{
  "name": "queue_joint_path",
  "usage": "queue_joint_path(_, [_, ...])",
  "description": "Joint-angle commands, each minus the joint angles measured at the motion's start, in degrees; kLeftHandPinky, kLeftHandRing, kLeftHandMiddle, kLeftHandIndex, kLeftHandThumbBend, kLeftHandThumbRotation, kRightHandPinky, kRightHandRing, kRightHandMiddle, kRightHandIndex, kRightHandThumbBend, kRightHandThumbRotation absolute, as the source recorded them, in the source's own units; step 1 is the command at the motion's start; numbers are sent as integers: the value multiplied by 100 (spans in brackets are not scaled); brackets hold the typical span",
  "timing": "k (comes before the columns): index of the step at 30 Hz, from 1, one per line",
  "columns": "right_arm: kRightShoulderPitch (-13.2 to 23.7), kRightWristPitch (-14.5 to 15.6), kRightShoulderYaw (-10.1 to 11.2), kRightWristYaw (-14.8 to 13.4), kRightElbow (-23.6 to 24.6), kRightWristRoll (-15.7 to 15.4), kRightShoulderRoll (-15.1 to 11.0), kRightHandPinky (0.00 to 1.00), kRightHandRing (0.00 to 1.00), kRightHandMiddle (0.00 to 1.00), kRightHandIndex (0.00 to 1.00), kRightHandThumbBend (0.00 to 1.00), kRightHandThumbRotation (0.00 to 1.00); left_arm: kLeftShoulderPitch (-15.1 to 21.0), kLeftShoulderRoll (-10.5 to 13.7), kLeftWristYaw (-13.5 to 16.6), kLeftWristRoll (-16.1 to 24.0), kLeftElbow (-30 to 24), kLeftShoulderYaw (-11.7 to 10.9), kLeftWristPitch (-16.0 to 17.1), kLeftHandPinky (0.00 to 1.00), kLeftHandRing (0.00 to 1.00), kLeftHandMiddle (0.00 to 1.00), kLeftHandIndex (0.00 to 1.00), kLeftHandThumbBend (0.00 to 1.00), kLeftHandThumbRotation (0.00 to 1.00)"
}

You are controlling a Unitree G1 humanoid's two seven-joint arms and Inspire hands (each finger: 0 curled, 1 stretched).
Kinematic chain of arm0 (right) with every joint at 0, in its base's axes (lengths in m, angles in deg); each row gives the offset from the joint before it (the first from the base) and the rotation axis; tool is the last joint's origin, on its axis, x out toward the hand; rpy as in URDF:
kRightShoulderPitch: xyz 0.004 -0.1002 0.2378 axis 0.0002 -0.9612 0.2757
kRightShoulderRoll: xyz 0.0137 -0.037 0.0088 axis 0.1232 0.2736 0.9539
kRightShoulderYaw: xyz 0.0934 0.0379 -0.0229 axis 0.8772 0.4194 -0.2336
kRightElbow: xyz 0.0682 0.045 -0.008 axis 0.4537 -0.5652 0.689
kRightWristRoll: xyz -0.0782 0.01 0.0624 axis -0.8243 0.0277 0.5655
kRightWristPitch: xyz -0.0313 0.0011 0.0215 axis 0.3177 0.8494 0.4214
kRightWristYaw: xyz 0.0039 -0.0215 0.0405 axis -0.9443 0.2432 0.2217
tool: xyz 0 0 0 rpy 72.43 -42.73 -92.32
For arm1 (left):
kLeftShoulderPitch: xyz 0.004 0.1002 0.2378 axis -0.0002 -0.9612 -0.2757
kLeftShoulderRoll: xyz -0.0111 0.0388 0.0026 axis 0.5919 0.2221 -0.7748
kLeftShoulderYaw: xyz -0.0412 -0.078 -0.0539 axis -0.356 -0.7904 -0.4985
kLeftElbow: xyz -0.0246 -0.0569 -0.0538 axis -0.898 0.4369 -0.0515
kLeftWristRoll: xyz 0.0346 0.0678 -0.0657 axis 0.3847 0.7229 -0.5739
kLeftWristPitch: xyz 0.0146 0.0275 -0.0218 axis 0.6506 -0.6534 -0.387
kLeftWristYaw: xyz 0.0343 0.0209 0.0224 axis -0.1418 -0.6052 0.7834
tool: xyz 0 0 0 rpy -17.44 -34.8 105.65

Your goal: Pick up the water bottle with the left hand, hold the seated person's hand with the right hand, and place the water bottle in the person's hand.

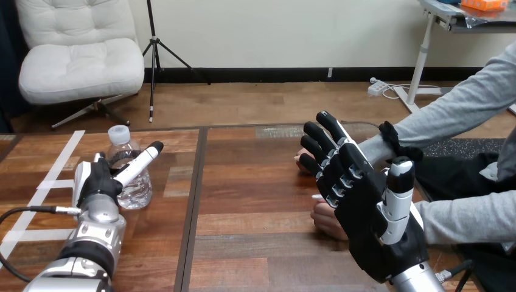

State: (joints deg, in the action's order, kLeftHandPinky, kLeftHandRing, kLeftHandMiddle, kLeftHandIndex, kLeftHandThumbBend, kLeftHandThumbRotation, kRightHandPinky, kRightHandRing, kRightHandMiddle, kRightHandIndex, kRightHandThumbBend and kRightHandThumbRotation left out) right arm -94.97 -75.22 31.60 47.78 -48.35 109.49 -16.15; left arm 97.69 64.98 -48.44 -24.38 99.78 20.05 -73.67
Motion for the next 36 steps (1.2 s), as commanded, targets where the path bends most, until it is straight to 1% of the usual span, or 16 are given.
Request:
queue_joint_path(1, [85, -45, -36, 6, 340, 50, 19, 100, 99, 97, 99, 99, 100, 600, -108, -7, 82, 28, 47, -45, 82, 91, 92, 93, 97, 65])
queue_joint_path(9, [49, -18, -42, 4, 383, 62, 15, 100, 99, 97, 98, 99, 100, 629, -113, 24, 107, 61, 61, -57, 79, 88, 90, 90, 99, 62])
queue_joint_path(15, [18, -2, -48, 23, 414, 79, 6, 100, 99, 97, 98, 100, 100, 678, -137, 159, 202, 64, 145, -84, 74, 84, 86, 85, 100, 59])
queue_joint_path(19, [-5, -15, -52, 25, 427, 70, 7, 100, 99, 97, 98, 100, 100, 707, -140, 171, 246, 89, 161, -94, 70, 81, 84, 82, 100, 57])
queue_joint_path(27, [-62, -22, -63, -18, 470, 38, 24, 100, 99, 97, 98, 99, 100, 740, -153, 221, 287, 128, 117, -85, 71, 83, 85, 84, 100, 49])
queue_joint_path(36, [-95, -37, -70, -1, 499, 42, 19, 100, 99, 97, 98, 98, 100, 783, -176, 353, 288, 139, 86, -166, 73, 84, 87, 89, 100, 39])
